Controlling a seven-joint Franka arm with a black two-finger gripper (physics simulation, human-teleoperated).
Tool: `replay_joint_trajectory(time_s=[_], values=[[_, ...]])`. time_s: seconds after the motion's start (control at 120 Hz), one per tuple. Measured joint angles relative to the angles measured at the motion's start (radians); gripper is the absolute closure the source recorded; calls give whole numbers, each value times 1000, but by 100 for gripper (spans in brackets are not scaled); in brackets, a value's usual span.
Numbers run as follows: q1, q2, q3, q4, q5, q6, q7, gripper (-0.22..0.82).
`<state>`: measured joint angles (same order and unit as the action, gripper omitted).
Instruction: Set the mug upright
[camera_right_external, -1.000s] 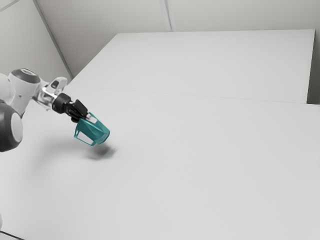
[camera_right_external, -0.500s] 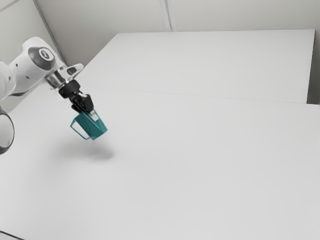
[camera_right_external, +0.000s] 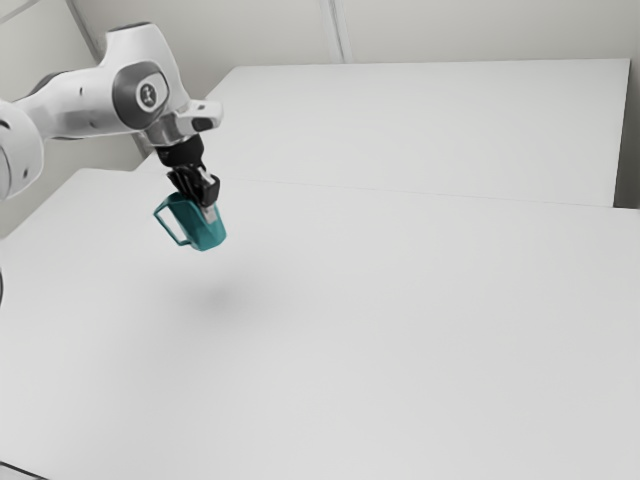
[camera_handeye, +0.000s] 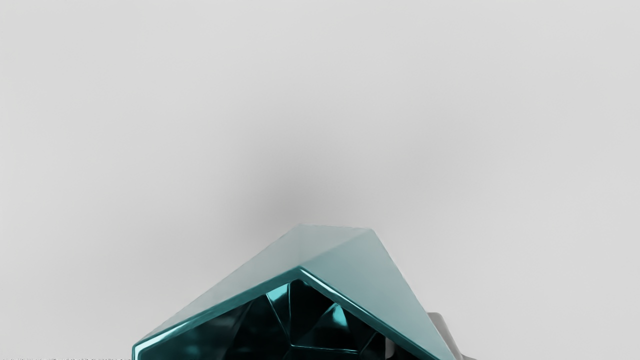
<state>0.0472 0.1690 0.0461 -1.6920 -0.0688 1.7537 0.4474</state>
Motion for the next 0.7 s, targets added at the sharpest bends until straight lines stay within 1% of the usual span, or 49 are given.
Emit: replay_joint_trajectory(time_s=[0.308, 0.7], values=[[-13, -5, -14, -81, 68, 116, -115, 78], [-42, 13, -16, -161, 96, 266, -206, 78]])
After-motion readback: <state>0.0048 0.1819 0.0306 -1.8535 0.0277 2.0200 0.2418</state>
